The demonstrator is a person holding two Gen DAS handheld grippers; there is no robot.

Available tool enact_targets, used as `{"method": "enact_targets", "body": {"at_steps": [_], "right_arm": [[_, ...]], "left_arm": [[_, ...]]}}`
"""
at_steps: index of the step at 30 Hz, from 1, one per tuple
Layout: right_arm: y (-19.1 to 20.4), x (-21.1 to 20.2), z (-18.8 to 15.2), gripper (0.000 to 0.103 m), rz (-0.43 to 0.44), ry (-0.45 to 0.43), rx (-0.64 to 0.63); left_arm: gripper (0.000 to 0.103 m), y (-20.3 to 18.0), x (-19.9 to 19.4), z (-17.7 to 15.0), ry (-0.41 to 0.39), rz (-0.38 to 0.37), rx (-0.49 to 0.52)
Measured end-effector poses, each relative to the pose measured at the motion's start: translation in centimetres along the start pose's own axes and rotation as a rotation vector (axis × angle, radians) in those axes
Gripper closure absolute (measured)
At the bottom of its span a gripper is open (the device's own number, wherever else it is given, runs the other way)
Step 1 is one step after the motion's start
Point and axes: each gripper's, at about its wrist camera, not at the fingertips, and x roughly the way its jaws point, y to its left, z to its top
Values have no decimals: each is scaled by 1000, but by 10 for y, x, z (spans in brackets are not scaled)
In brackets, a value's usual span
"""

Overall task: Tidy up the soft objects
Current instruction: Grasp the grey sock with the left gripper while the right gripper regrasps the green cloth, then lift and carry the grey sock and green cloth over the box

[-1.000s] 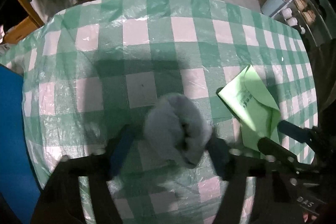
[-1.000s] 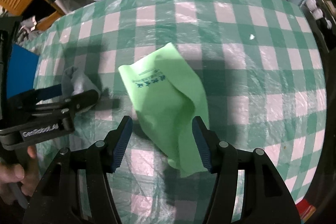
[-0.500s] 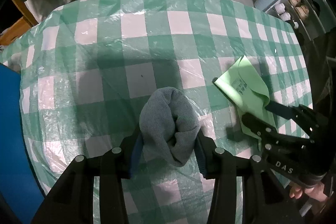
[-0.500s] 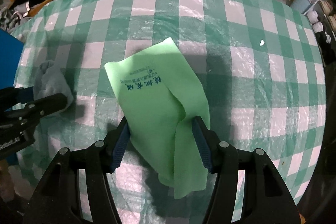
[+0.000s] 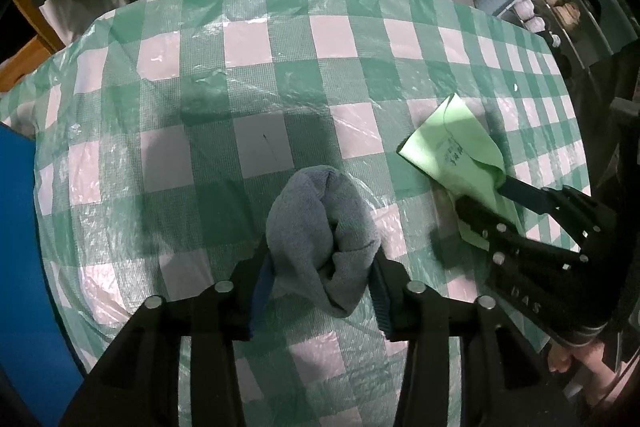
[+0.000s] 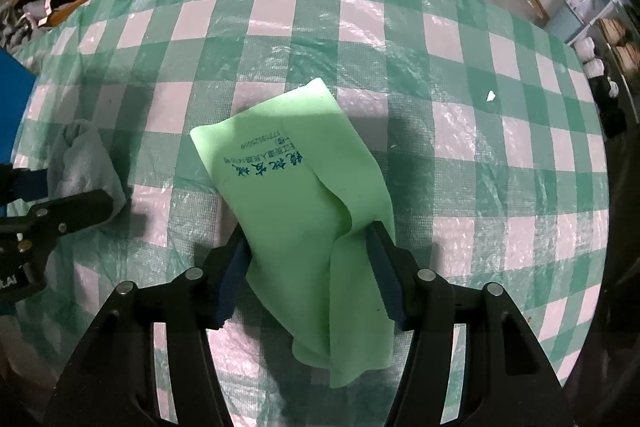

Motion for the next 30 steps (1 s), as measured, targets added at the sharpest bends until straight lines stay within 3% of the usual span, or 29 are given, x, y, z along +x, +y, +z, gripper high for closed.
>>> {"method": "enact_targets", "body": {"at_steps": [1, 3, 7, 15, 30], "right_arm": [[0, -1, -1, 60, 0, -7, 1], [4, -4, -2, 85, 2, -15, -9], [6, -5, -2, 98, 7, -16, -8], [7, -15, 2, 100, 69, -11, 11], [22, -75, 7, 100, 116, -106, -8]], "left_arm": [[64, 0, 0, 0, -1, -3, 1], [66, 0, -2, -1, -2, -7, 3], [71, 2, -8, -5, -11, -11, 10], [75, 6, -20, -11, -38, -7, 19], [76, 10, -60, -32, -84, 24, 58]]}}
